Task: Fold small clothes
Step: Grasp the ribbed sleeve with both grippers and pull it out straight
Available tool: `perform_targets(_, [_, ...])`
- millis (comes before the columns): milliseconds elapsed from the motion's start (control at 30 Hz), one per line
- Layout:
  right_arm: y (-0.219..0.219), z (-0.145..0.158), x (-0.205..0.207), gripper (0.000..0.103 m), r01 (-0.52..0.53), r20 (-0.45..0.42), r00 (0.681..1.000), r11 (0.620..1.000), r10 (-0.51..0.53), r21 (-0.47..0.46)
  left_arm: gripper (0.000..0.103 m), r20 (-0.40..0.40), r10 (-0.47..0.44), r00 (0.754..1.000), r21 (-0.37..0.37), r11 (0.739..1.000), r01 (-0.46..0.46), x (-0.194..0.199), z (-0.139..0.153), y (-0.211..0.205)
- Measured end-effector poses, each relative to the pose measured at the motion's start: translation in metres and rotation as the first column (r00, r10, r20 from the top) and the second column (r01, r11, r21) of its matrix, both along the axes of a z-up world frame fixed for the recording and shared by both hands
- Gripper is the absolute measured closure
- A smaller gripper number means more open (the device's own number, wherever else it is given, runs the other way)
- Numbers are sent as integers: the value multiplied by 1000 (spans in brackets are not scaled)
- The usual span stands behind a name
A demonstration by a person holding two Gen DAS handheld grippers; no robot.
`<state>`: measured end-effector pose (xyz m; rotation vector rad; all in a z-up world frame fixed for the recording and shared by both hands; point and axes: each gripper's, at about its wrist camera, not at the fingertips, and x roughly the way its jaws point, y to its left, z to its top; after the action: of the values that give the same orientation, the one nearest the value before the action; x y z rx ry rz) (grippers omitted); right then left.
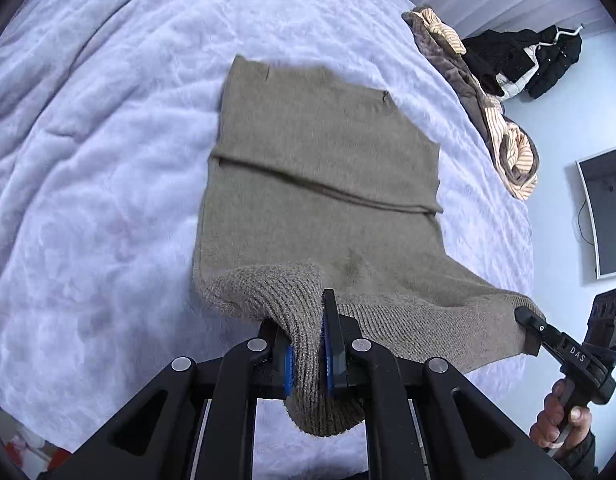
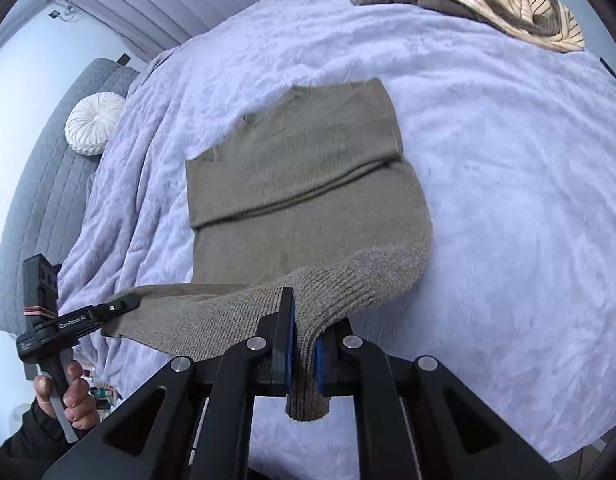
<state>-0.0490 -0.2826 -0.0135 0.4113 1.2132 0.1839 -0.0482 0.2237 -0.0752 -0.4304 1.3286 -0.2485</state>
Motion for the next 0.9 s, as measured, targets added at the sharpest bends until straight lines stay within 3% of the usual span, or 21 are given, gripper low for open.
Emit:
perform_targets(133, [14,20,16,95,65,-37,997,998,-65,7,91,12,-4,1000,52,999,3,13,33,-7])
perform_targets(200, [23,26,26,95,76,-43,996,997,-76,1,91,-1,16,1000,26,1000,-16,23,41,-2])
perform_targets(267, [27,35,37,95,69,-21,997,998,-69,10,91,43,28,999,32,999,-29,36,45,-5])
perform_targets(367, [28,35,53,95,64,12,998,998,-64,14,91,92,53,994,61,996,-59,48,43,-6])
perform_targets(467, [23,31,66,95,63,9,998,998,-63,29,91,54,127,990,22,992,-128,48,35,7])
perform_targets(900, [12,16,101,95,25,-2,1000,999,-25,47,91,50,164,985,75,983,-167,76,18,-7])
